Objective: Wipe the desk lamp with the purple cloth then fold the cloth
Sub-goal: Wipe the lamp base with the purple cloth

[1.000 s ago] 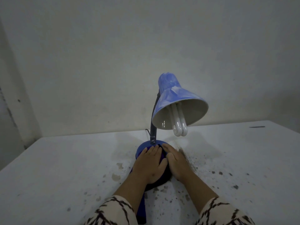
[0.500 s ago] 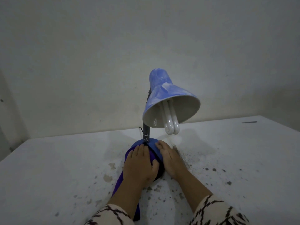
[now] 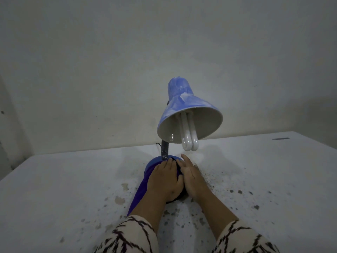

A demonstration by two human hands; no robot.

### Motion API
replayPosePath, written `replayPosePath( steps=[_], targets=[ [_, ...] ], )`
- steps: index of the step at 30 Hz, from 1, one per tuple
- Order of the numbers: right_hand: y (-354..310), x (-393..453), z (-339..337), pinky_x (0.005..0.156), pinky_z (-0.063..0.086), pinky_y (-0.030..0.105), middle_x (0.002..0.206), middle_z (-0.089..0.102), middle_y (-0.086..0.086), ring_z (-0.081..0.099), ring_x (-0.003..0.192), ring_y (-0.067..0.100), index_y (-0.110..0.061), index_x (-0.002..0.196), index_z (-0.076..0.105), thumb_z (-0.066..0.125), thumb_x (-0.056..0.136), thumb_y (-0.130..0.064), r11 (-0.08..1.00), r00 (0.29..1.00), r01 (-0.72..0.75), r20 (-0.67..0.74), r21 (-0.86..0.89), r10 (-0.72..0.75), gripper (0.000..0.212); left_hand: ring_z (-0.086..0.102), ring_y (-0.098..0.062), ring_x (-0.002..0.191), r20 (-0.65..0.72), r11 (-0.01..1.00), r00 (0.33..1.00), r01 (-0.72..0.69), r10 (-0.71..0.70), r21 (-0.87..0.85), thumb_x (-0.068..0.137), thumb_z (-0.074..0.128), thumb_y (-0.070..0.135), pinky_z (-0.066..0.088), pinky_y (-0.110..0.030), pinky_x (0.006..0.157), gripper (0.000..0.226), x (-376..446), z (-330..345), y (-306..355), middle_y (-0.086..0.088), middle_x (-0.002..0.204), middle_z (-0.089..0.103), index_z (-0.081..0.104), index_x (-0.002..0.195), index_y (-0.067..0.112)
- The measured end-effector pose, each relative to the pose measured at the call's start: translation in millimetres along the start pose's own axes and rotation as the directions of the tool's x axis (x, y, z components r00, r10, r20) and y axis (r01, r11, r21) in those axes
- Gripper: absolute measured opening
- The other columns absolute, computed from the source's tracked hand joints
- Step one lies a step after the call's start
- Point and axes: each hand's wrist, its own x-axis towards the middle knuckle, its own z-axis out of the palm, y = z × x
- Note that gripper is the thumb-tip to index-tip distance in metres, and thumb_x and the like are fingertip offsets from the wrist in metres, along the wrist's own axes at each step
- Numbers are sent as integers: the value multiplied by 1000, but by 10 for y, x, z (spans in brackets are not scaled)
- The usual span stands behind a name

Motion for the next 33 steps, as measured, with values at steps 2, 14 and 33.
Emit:
replayPosePath(
  steps=[2, 14, 33],
  targets=[
    [19, 15, 6, 78, 12, -14, 149, 29, -1, 24, 119, -4, -17, 145, 21, 27, 100, -19, 1000, 1000, -4, 14, -26, 5, 46, 38, -17, 130, -34, 1000, 999, 9, -9, -4, 93, 31, 33, 25, -30, 113, 49, -18, 18, 5, -6, 144, 41, 35, 137, 12],
    [30, 61, 3, 68, 24, -13, 109, 51, -11, 48, 94, -19, -20, 125, 48, 34, 99, -18, 996, 999, 42, 19, -75, -40, 30, 38, -21, 128, -125, 978, 972, 186, -197, -95, 92, 34, 31, 25, -31, 112, 51, -108, 6, -129, -10, 139, 43, 36, 135, 3],
    [30, 80, 30, 100, 33, 26, 134, 49, 5, 48, 112, 12, -19, 132, 43, 34, 99, -28, 1000, 1000, 17, -4, -18, -18, 35, 2, -16, 145, 84, 981, 986, 157, -147, -116, 95, 32, 32, 3, -32, 119, 62, -177, -78, -243, -4, 158, 6, 7, 148, 10]
  ],
)
